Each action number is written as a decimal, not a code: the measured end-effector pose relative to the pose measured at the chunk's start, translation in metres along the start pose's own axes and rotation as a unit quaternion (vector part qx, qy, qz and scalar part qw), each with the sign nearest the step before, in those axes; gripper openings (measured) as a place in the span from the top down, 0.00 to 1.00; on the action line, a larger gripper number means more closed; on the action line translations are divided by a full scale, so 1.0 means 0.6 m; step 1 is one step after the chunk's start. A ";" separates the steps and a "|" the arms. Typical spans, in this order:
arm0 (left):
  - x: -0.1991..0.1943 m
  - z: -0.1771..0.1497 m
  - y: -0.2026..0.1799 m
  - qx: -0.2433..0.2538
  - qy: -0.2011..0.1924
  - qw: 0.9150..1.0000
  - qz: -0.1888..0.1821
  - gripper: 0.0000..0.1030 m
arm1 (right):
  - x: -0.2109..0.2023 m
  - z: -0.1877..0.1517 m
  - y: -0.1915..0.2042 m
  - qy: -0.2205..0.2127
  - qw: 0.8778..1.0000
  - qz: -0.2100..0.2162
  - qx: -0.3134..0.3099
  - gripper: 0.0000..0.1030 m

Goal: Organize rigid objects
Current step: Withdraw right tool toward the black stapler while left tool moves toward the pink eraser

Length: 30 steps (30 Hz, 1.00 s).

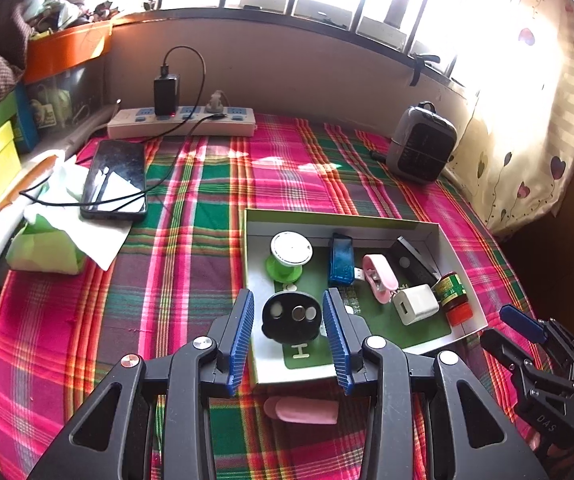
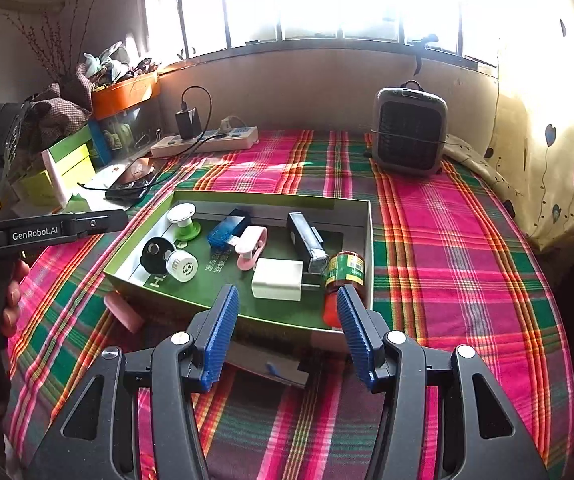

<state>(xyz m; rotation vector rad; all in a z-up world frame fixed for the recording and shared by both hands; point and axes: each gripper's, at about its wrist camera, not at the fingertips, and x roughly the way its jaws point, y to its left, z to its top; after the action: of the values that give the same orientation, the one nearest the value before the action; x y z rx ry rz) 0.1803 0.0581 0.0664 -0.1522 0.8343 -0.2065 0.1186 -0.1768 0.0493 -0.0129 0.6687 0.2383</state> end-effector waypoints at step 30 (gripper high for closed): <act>0.013 -0.084 0.042 -0.034 0.047 0.998 -0.028 0.65 | 0.046 -0.055 -0.014 0.077 0.995 0.068 -0.015 0.49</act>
<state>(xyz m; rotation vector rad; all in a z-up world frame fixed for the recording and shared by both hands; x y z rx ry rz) 0.1508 0.0778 0.0223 -0.2308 0.9319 -0.2407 0.1208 -0.1818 0.0059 -0.0141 0.8212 0.3816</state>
